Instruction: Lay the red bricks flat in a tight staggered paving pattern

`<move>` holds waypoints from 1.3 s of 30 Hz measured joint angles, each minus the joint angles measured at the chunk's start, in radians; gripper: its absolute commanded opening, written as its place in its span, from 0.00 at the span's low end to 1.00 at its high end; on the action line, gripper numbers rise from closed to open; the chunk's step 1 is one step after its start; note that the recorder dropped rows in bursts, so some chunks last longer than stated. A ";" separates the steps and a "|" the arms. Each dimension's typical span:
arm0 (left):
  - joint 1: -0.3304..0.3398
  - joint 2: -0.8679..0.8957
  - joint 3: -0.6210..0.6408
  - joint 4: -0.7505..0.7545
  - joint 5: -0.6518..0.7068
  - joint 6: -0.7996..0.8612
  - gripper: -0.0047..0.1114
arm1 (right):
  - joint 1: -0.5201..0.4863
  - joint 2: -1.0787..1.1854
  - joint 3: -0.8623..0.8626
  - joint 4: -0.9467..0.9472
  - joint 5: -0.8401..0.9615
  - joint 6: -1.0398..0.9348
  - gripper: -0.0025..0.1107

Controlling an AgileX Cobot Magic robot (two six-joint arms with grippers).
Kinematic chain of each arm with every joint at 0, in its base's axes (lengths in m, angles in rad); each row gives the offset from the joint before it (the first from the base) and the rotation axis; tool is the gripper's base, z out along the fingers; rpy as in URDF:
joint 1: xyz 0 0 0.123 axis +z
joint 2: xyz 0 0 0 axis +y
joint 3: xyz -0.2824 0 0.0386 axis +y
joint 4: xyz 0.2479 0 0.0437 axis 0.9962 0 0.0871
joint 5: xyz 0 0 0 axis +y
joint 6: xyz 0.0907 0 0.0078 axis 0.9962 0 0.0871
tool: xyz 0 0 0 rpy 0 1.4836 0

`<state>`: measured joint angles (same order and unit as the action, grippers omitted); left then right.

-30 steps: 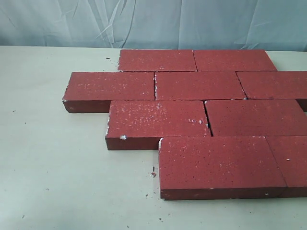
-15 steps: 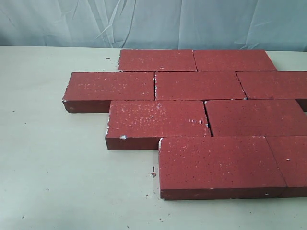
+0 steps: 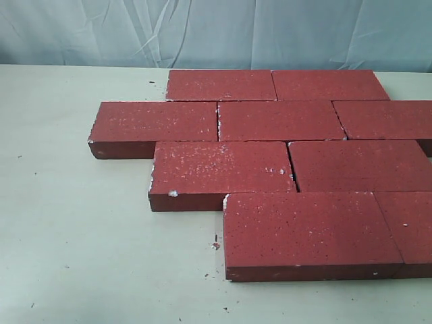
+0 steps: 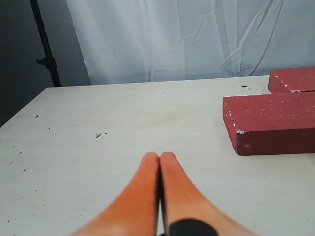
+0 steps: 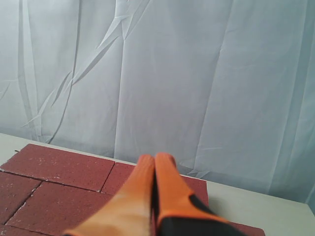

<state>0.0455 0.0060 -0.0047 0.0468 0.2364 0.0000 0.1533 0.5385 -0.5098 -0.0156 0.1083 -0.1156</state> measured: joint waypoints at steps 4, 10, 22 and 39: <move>0.000 0.000 0.000 0.000 0.000 0.000 0.04 | 0.000 0.000 0.000 0.000 0.000 0.000 0.01; 0.000 0.000 0.000 0.000 0.000 0.000 0.04 | 0.000 0.000 0.000 0.000 0.000 0.000 0.01; 0.000 -0.001 0.000 0.000 0.002 0.000 0.04 | -0.089 -0.073 0.108 0.016 0.002 0.002 0.01; 0.000 -0.001 0.000 0.000 0.002 0.000 0.04 | -0.089 -0.327 0.328 0.016 0.002 0.002 0.01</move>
<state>0.0455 0.0054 -0.0047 0.0468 0.2384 0.0000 0.0641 0.2114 -0.1821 0.0000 0.1101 -0.1139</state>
